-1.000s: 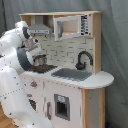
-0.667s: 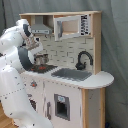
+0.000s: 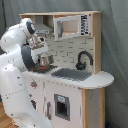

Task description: Play with the kitchen

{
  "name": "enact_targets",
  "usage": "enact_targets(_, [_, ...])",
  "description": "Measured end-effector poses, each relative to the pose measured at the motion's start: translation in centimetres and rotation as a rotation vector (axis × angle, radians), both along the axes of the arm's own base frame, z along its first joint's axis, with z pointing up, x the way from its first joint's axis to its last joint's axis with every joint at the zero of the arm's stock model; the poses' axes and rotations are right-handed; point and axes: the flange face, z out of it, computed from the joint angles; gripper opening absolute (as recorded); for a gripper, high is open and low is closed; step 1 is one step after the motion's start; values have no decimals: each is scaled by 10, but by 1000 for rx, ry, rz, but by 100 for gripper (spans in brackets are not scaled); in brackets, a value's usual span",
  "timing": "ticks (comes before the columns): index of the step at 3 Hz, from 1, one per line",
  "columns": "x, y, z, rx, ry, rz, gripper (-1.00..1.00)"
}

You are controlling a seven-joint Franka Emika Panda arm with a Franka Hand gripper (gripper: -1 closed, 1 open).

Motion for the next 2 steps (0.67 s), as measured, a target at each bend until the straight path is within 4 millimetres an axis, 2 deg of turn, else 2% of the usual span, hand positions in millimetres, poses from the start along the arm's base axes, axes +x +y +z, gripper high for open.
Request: enact_targets(2, [-1, -44, -21, -56, 40, -112, -100])
